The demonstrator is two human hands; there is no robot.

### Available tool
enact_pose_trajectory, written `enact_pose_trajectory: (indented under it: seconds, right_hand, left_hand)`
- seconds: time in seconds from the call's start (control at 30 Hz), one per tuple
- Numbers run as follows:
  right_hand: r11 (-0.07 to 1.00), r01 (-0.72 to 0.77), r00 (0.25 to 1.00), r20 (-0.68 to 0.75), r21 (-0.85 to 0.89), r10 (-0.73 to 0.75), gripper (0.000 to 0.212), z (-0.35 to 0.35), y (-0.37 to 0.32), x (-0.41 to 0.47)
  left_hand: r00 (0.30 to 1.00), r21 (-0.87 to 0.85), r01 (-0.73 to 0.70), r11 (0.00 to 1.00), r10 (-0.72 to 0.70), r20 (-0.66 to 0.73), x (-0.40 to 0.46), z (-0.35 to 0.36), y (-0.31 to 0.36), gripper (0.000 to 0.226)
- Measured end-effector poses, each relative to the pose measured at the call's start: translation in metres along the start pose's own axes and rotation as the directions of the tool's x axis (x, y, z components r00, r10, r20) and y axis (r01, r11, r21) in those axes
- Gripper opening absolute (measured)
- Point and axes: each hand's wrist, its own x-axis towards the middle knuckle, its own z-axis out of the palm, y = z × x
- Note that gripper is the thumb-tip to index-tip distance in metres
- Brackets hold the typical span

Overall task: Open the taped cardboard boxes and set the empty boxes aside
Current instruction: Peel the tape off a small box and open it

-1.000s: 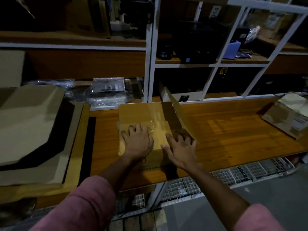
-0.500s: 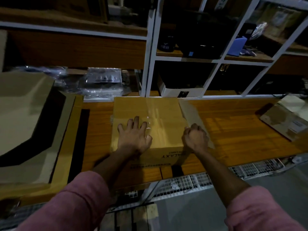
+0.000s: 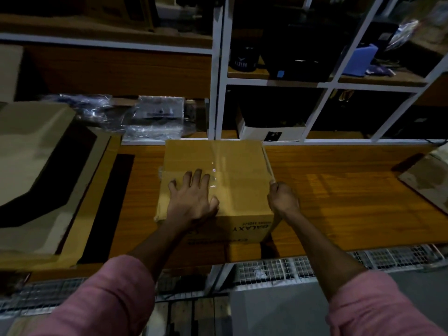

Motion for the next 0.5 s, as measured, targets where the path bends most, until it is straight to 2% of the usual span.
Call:
enact_pose_trajectory:
  seconds: [0.17,0.3,0.43,0.5]
  right_hand:
    - [1.000,-0.015,1.000,-0.015,-0.017,0.015,0.053,-0.017,0.027,0.004]
    - [0.998,-0.052,0.998,-0.018,0.023,0.052,0.051,-0.026,0.037,0.014]
    - [0.996,-0.084,0.989,-0.126,-0.003,0.083,0.048,-0.022,0.037,0.011]
    - [0.999,-0.006,0.970,-0.243,-0.052,-0.007,0.036,-0.024,0.035,0.006]
  left_hand:
    - [0.999,0.006,-0.001,1.000,0.001,0.046,0.007,0.003,0.033,0.083]
    - [1.000,0.005,0.005,1.000,-0.005,0.017,0.011,0.004,0.050,0.083]
    - [1.000,0.016,0.026,1.000,-0.026,-0.011,0.011,0.008,0.058,0.083]
    - [0.999,0.011,0.024,1.000,-0.024,-0.024,0.016,0.009,0.059,0.081]
